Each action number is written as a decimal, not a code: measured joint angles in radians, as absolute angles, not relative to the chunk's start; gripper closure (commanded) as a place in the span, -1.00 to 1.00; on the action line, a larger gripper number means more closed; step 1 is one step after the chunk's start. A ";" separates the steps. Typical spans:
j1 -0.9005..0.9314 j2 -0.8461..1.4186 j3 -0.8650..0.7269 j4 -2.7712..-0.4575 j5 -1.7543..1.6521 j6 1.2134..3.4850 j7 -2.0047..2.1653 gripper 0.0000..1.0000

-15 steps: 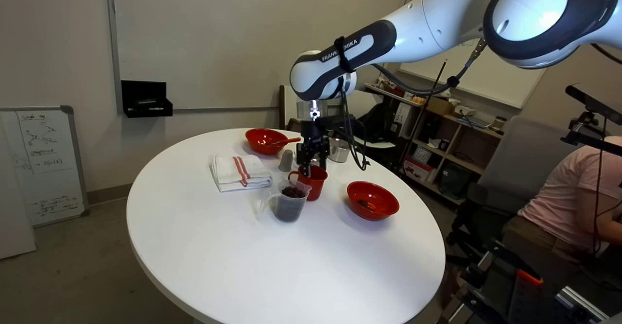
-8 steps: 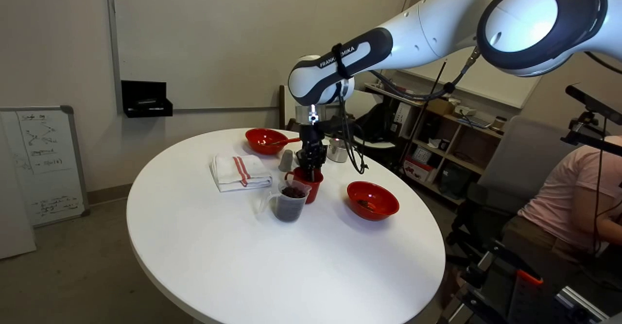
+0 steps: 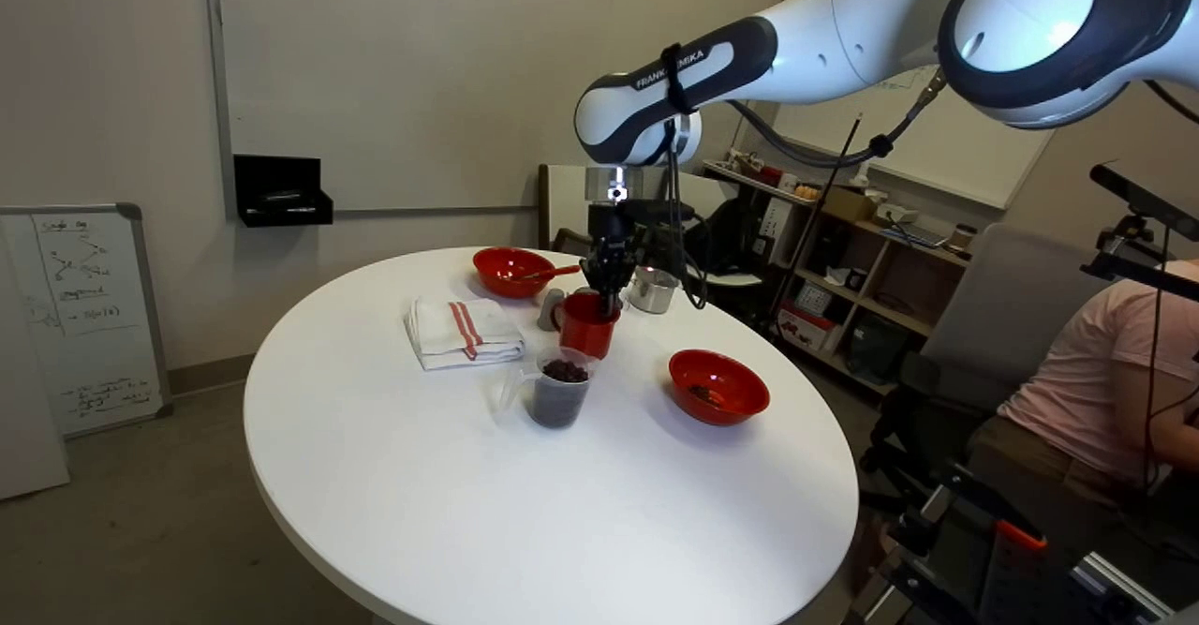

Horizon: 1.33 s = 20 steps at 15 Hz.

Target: Move the red cup from left to right.

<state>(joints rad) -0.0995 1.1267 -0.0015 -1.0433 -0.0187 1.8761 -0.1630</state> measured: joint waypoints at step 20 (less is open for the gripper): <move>-0.363 0.838 -0.068 -1.393 0.255 1.903 -0.039 0.94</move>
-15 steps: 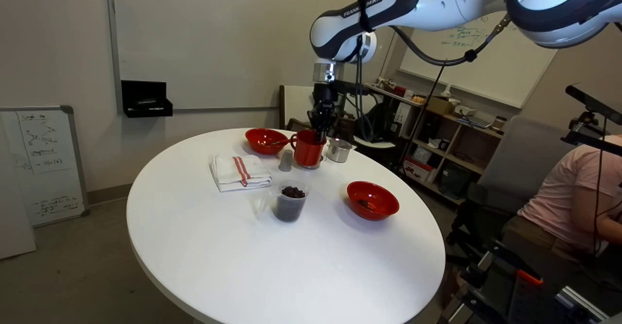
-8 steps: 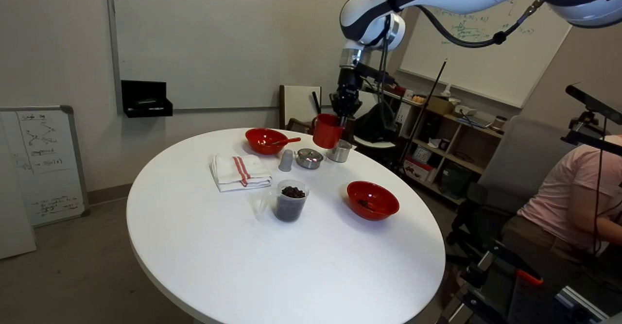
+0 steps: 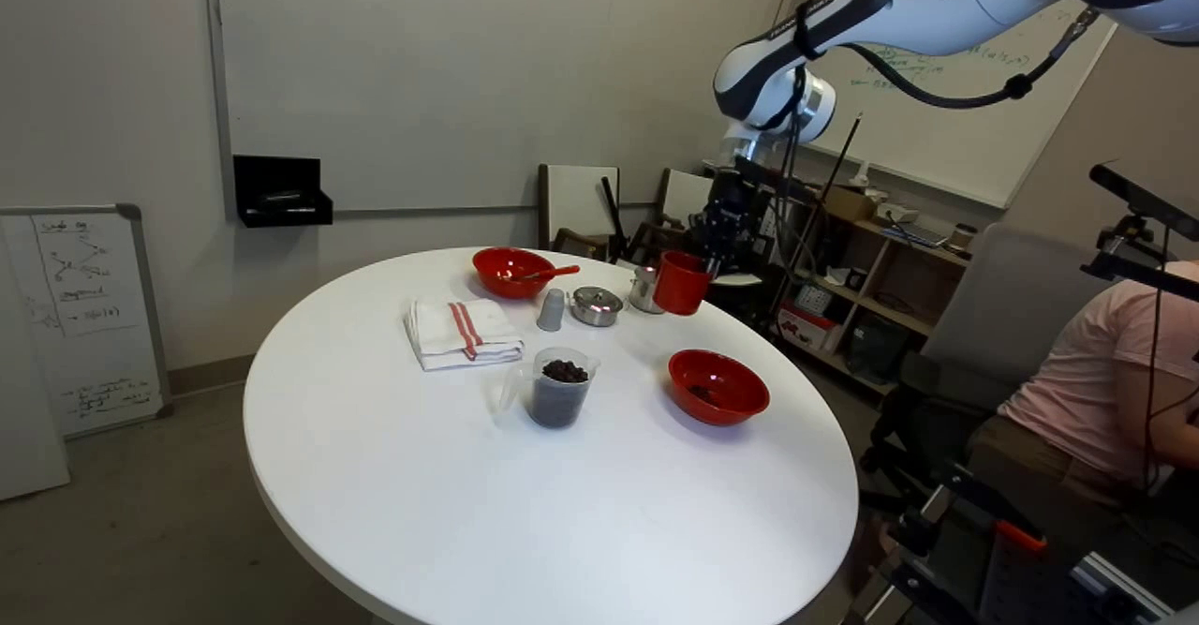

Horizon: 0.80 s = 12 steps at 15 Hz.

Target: Move the red cup from left to right.

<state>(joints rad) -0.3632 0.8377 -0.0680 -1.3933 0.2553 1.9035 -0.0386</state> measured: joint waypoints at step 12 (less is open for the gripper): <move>-0.455 0.811 -0.103 -1.569 0.425 2.118 0.019 0.95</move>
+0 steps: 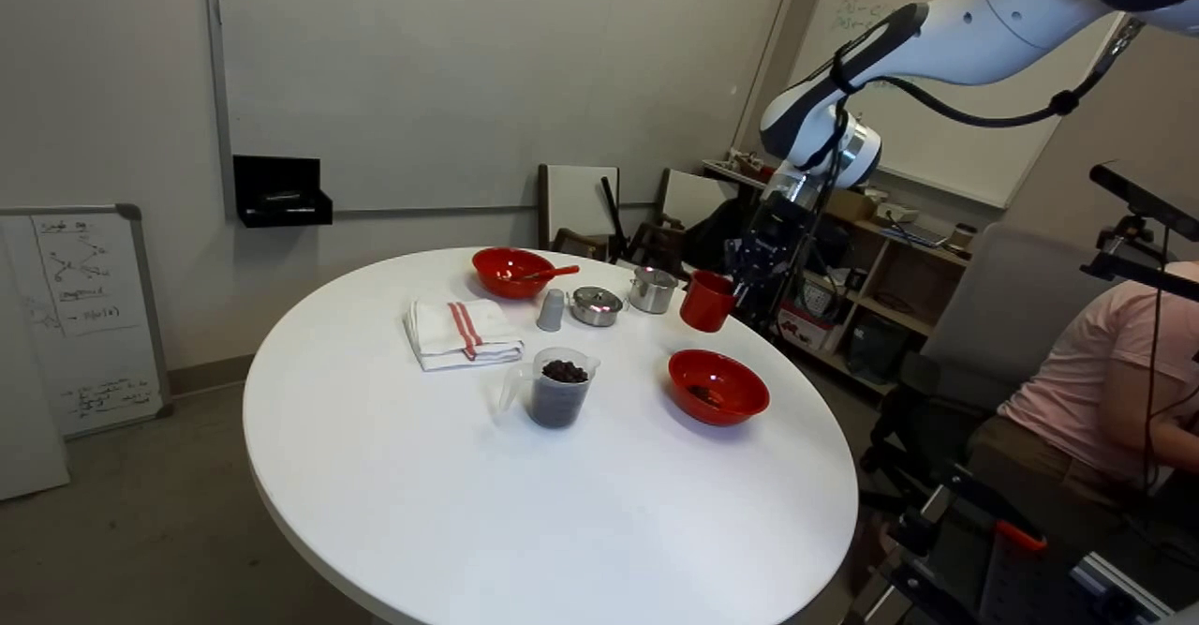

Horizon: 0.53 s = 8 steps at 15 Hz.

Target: Move the red cup from left to right.

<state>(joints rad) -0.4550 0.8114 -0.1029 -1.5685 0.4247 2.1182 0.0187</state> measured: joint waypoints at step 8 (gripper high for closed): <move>-0.460 0.921 -0.113 -1.550 0.454 2.137 0.162 0.95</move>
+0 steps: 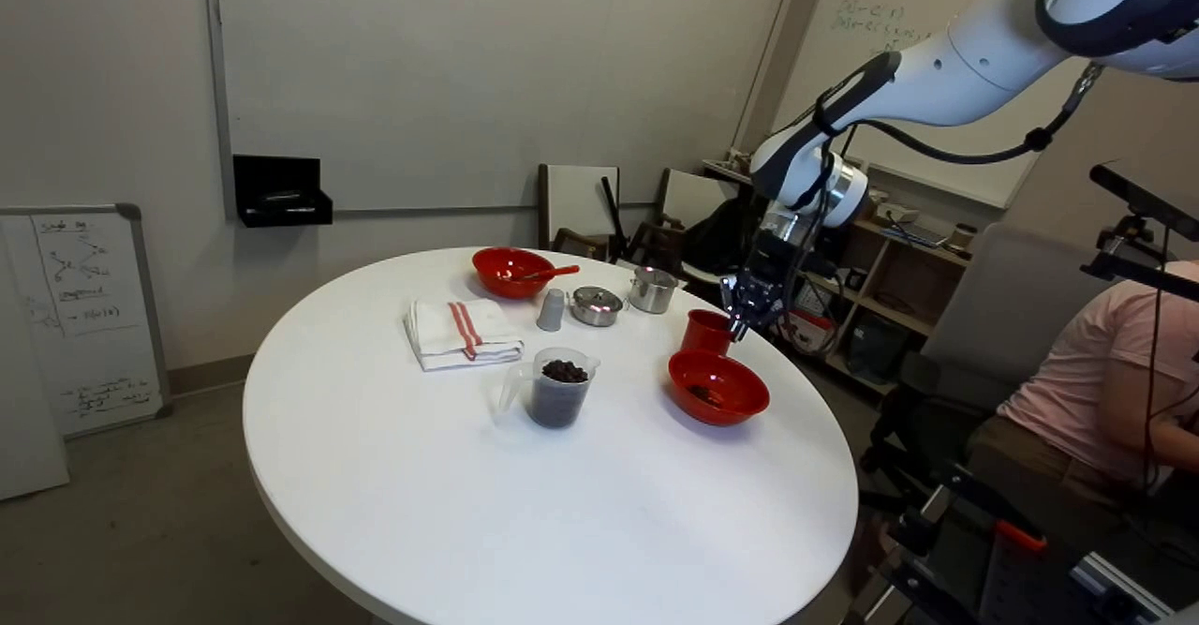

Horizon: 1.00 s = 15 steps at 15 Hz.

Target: Move the red cup from left to right.

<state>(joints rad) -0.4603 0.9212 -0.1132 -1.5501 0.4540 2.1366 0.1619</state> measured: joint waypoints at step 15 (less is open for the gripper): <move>-0.442 0.907 -0.090 -1.507 0.473 2.158 0.188 -0.99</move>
<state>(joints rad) -0.4421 0.9065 -0.0897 -1.5066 0.4731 2.1584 0.1882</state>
